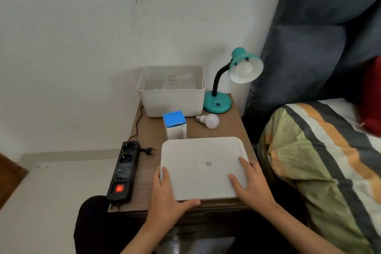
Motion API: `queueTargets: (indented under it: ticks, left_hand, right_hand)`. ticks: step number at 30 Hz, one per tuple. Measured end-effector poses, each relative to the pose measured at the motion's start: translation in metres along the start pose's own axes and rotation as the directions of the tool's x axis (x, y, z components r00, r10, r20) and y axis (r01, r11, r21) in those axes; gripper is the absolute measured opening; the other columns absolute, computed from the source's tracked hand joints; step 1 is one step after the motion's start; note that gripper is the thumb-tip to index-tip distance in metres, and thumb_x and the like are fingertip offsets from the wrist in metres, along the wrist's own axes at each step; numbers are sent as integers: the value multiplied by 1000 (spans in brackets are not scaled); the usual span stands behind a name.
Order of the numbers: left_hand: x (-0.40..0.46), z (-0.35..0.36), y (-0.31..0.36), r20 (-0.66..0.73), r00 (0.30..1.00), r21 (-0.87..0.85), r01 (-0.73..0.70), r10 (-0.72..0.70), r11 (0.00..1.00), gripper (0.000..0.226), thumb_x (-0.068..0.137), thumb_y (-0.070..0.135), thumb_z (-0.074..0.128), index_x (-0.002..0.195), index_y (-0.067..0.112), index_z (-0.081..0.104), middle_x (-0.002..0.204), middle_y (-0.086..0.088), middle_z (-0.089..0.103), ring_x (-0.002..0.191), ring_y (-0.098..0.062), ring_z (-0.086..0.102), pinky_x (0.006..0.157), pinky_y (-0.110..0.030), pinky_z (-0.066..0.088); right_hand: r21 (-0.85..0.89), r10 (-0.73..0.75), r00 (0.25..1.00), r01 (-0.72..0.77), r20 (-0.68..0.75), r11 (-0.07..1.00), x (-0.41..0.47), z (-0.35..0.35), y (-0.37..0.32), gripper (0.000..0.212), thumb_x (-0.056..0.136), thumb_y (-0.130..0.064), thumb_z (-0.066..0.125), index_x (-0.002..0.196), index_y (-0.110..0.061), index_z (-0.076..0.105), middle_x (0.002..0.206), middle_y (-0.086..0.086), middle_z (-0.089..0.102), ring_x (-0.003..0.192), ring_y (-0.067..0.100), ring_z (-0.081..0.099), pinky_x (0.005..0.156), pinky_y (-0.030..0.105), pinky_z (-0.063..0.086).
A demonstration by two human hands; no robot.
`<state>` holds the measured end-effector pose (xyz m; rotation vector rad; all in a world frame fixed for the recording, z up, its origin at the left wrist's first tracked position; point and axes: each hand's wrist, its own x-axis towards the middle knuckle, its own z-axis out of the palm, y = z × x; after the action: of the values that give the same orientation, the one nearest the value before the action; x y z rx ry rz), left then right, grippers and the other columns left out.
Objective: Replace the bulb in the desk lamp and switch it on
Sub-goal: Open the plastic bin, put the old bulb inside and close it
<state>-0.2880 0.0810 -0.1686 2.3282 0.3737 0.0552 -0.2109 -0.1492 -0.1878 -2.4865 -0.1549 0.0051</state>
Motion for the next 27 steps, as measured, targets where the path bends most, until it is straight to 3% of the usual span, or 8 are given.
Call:
queueTargets:
  ticks: [6,10,13,16,19,22,27]
  left_hand:
    - [7,18,-13,79,996,62,37,-42,997,132,43,66,78,143,5,15,145,-8,23,134,-22,26,110,-31,29]
    - [14,25,-19,87,996,137,19,-31,990,124,45,71,73,139,10,20,145,-9,23,133,-28,21,110,-37,29]
    - [22,21,-19,78,997,136,8,-19,991,119,47,69,74,138,13,23,149,-10,14,137,-28,11,111,-38,25]
    - [42,7,-13,-22,1000,93,2,0,996,111,55,67,72,142,20,22,155,-4,3,141,-26,2,113,-43,21]
    - [75,-15,-3,-182,981,27,-65,69,998,96,65,60,70,141,18,28,155,-4,7,142,-24,3,114,-46,21]
    - [117,-41,12,-316,943,-40,-120,102,992,88,71,50,71,140,17,30,153,-6,12,141,-22,8,113,-44,26]
    - [196,-77,28,-406,908,-48,-137,106,989,88,73,49,69,140,16,23,144,-11,25,136,-25,21,109,-39,31]
  right_hand:
    - [-42,56,998,-54,32,998,-1,23,18,84,74,-67,37,139,-13,35,139,16,38,128,29,36,108,39,34]
    - [-172,67,997,-60,36,983,6,31,23,82,73,-66,29,135,-13,38,142,19,32,131,35,26,111,47,26]
    - [-199,44,999,-43,0,979,17,29,17,77,73,-63,33,129,-11,46,139,19,36,130,37,30,111,49,28]
    - [-104,9,999,-14,-53,994,40,22,0,60,82,-49,50,127,-9,50,135,16,44,128,33,37,107,44,33]
    - [-2,-35,995,35,-95,999,75,16,-28,52,86,-31,61,131,-8,47,133,11,47,126,27,41,100,31,33]
    - [74,-46,990,56,-130,996,112,16,-56,52,86,-26,62,133,-9,45,127,10,49,115,22,50,89,22,36]
    - [71,94,993,-89,-73,993,168,26,-75,64,83,-32,64,138,-20,35,130,10,42,111,26,54,89,35,46]
